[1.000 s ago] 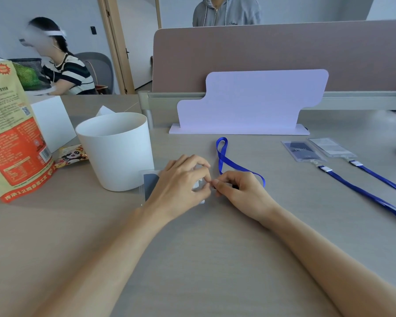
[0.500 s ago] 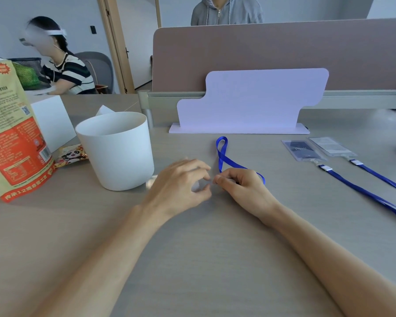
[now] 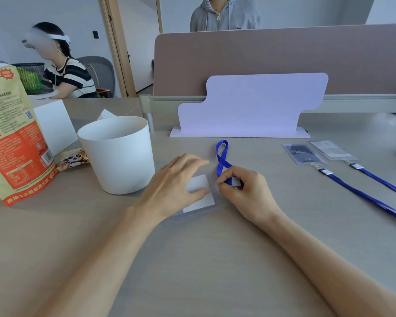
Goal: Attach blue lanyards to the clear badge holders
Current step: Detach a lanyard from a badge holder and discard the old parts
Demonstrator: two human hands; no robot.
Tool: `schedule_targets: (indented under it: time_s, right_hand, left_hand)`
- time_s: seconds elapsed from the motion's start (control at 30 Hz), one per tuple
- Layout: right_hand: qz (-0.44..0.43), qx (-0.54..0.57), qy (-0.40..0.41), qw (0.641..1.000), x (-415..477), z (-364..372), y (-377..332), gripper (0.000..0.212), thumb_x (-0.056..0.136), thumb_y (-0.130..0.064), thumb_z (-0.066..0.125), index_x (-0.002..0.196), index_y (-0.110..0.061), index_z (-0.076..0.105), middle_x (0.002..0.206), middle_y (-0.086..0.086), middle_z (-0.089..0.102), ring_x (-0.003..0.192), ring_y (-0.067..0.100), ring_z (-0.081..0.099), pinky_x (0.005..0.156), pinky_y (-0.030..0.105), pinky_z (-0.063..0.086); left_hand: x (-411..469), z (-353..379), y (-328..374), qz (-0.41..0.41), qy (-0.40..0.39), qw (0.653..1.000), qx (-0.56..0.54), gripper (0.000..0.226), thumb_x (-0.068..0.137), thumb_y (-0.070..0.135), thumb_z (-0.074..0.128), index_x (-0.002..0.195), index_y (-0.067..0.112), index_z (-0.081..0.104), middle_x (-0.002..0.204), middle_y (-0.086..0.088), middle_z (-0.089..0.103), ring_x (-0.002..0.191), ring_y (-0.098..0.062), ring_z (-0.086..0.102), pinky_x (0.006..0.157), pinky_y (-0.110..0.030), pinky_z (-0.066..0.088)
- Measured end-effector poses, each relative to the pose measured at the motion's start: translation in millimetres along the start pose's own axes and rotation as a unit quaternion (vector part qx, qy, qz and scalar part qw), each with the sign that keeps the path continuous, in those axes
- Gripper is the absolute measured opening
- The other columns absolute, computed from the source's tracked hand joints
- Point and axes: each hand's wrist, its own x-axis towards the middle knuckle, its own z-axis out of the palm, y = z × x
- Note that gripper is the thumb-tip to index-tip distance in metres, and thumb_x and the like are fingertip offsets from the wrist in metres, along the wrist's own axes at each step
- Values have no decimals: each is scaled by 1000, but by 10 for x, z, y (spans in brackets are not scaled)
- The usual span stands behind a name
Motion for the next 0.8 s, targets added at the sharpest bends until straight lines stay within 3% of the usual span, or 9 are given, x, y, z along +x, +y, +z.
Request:
schedule_targets:
  time_s: [0.07, 0.17, 0.23, 0.3, 0.4, 0.57, 0.63, 0.7, 0.8]
  right_hand:
    - [-30, -20, 24, 999, -10, 0, -9, 20, 79, 2, 62, 74, -16, 66, 60, -21, 60, 54, 0, 49, 53, 8, 35]
    - [-60, -21, 42, 997, -8, -25, -21, 22, 79, 5, 62, 73, -17, 61, 66, -16, 61, 55, 1, 49, 54, 8, 35]
    - [-67, -11, 44, 997, -5, -48, -37, 25, 81, 3, 62, 73, -19, 55, 67, -24, 60, 55, 0, 50, 53, 7, 34]
    - [-73, -1, 47, 996, -11, -52, -47, 29, 84, 2, 63, 72, -22, 50, 68, -28, 59, 56, -1, 51, 52, 6, 34]
    - [-70, -2, 56, 996, -8, -44, -34, 27, 85, -1, 65, 74, -20, 49, 63, -19, 59, 54, 2, 48, 52, 6, 34]
    - [-18, 23, 49, 998, 25, -32, 3, 18, 86, -11, 67, 91, -23, 55, 78, -10, 61, 55, 8, 47, 54, 11, 38]
    - [8, 3, 28, 1000, 38, -21, 37, 12, 85, -13, 67, 93, -20, 60, 76, -7, 63, 53, 7, 44, 53, 15, 37]
    - [26, -39, 2, 999, 53, -27, 67, 4, 86, -18, 66, 83, -18, 63, 65, -2, 58, 53, 7, 39, 51, 15, 34]
    - [55, -74, -63, 994, 44, -17, 43, 41, 89, -32, 64, 59, -12, 42, 53, -5, 32, 51, 11, 26, 47, 19, 24]
  left_hand:
    - [9, -39, 17, -44, -34, 998, -10, 70, 80, 47, 68, 141, 33, 36, 122, 19, 56, 111, -8, 48, 82, -27, 45]
    - [9, -62, 12, -76, -70, 994, -33, 71, 81, 53, 64, 141, 35, 32, 105, 24, 61, 102, -5, 48, 82, -28, 44]
    - [4, -67, 23, -93, -85, 991, -53, 72, 80, 63, 56, 142, 37, 30, 114, 25, 57, 101, -3, 49, 87, -27, 43]
    - [-10, -43, 24, -105, -115, 986, -60, 72, 83, 66, 50, 145, 37, 26, 132, 23, 50, 118, -5, 46, 96, -27, 39]
    - [-7, -18, 2, -116, -113, 984, -79, 68, 84, 61, 55, 143, 34, 35, 136, 17, 48, 128, -6, 42, 100, -28, 37]
    - [23, -103, -7, 7, 64, 997, 40, 30, 77, 35, 74, 100, 21, 60, 94, 9, 58, 86, -13, 58, 72, -25, 43]
    - [10, -130, 19, 33, 57, 996, 68, 17, 78, 17, 68, 84, 20, 53, 85, 7, 55, 70, -19, 59, 55, -32, 47]
    - [-12, -113, 14, 46, 19, 995, 82, 22, 74, 10, 64, 78, 20, 45, 81, 6, 51, 62, -16, 47, 46, -36, 46]
    - [-24, -86, -1, 67, -20, 994, 83, 28, 72, 11, 63, 79, 22, 39, 84, 8, 49, 71, -8, 35, 46, -35, 43]
